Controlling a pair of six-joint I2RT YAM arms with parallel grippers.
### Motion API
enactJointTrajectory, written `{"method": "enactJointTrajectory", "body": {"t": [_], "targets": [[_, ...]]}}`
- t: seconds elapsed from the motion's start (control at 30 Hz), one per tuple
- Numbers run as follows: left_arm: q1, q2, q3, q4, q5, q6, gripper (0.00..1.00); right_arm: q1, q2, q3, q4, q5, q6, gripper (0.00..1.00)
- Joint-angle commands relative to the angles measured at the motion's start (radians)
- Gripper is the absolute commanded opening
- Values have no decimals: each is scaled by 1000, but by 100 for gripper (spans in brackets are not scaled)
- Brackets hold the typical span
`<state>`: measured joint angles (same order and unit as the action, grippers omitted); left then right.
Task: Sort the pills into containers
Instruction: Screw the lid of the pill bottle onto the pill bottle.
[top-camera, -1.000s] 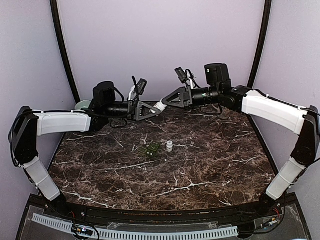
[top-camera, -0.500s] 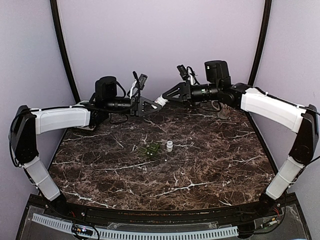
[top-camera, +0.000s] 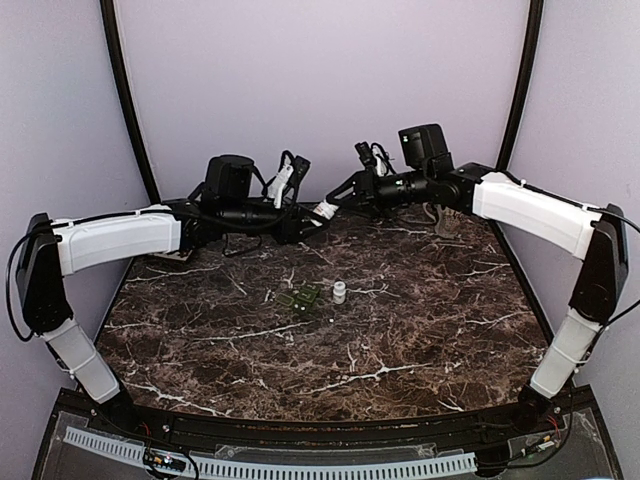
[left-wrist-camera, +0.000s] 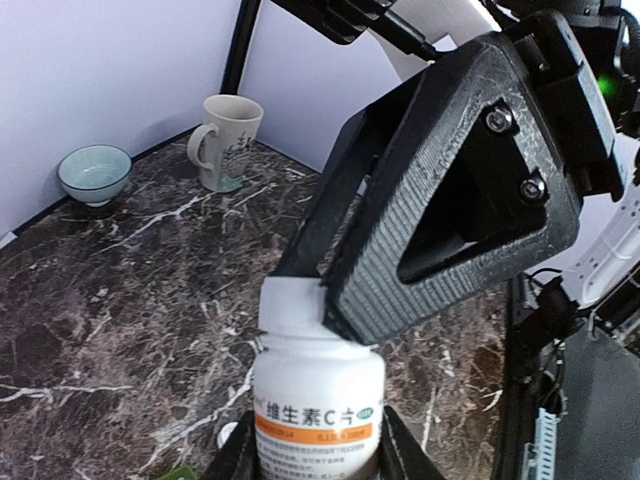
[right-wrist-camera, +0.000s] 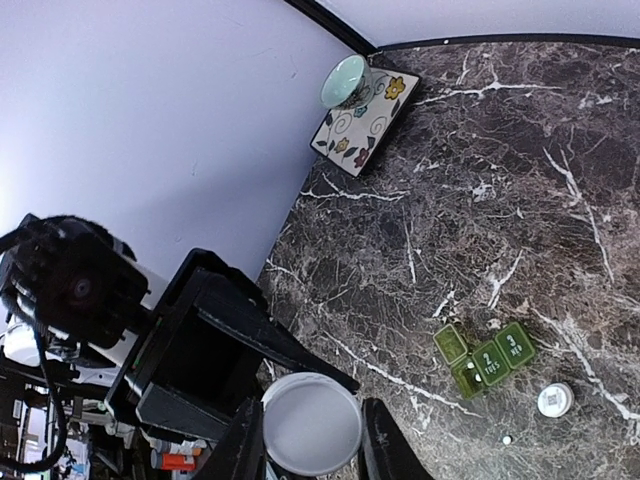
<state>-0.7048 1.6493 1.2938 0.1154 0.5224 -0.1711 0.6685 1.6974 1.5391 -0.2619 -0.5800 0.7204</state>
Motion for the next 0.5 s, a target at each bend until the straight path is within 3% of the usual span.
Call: {"method": "enactJointTrajectory", "body": {"t": [0.0,0.2,0.47], "targets": [[-72,-68,45,3,-208,141,18,46,36,18,-13,-38,20,0],[-147,-89,34,6,-396,277,18,48,53,18,-10,-45,41,0],[-224,-90,12,54,-547,411,18,48,68,25,-4,-52,64,0]]}}
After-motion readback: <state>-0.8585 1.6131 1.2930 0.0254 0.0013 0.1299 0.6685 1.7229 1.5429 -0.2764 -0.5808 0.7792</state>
